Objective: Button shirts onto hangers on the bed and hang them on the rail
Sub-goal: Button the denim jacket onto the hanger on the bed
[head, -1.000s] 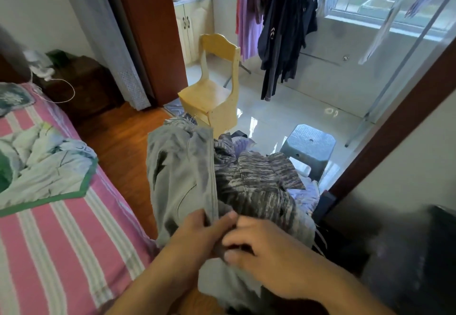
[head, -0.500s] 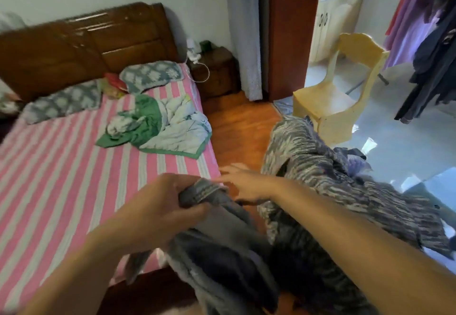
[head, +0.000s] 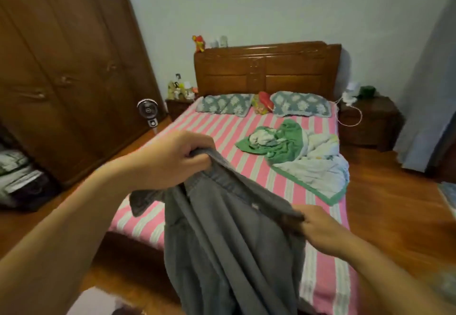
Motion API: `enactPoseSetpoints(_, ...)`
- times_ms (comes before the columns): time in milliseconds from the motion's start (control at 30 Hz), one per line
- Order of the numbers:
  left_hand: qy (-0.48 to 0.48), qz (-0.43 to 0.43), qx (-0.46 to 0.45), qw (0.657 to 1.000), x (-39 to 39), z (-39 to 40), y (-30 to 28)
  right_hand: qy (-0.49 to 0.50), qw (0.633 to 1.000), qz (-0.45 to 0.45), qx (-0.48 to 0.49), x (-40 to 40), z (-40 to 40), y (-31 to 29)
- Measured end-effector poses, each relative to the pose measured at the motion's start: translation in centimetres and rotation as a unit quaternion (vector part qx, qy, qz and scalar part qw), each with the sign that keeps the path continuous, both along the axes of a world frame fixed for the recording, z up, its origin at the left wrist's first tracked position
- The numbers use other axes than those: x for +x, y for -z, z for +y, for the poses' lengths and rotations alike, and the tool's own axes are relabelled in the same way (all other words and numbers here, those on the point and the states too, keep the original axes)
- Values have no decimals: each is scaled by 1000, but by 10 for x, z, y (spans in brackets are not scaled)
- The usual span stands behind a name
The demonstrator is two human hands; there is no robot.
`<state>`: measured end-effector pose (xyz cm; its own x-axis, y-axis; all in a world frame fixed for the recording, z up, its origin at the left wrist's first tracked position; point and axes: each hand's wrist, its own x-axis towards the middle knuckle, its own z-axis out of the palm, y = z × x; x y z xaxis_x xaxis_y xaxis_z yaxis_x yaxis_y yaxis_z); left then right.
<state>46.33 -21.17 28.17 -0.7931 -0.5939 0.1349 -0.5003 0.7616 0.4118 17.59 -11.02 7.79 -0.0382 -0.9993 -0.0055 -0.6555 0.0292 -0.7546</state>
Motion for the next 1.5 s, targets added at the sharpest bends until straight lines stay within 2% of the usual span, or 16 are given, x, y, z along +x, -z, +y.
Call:
enactPoseSetpoints(133,-70,-27,-57,996,100,-98,13,98,956,80,-263,15,-64,-85)
enactPoseSetpoints(200,-103,-21,-93,990,134,-138,10,119,929,110,-333,28,-103,-128)
enactPoseSetpoints(233,-121,-16,-115,986,146,-154,8,122,932,138,-312,34,-121,-145)
enactPoseSetpoints(300,-150,-26,-170,973,174,-186,1,61,958,244,-136,58,-164,-158)
enactPoseSetpoints(367,-163,-67,-240,955,204,-213,1,-5,964,265,13,84,-199,-158)
enactPoseSetpoints(467,-191,-122,-354,907,247,-239,7,34,998,54,-25,124,-238,-179)
enactPoseSetpoints(533,-279,-118,-385,872,271,-250,-1,52,984,-165,-28,154,-262,-198)
enactPoseSetpoints(567,-330,-111,-384,855,283,-256,-8,39,975,-217,-11,173,-272,-206)
enactPoseSetpoints(700,-441,-112,-360,814,328,-282,-36,-29,961,-274,7,229,-318,-228)
enactPoseSetpoints(833,-442,-34,-457,771,362,-309,-59,-64,909,-412,-5,258,-372,-256)
enactPoseSetpoints(933,-460,-29,-491,740,383,-342,-79,-85,894,-439,12,282,-417,-258)
enactPoseSetpoints(1033,-536,1,-430,726,393,-389,-89,-104,878,-466,44,307,-460,-244)
enactPoseSetpoints(1167,-601,148,-268,738,399,-462,-87,-102,852,-510,64,336,-529,-204)
enactPoseSetpoints(1267,-603,30,-203,771,409,-507,-38,-23,883,-465,52,352,-584,-156)
enactPoseSetpoints(1367,-516,-168,-255,801,427,-532,44,61,966,-252,0,352,-627,-84)
enactPoseSetpoints(1500,-427,-205,-227,851,455,-575,127,23,998,-44,44,335,-643,-6)
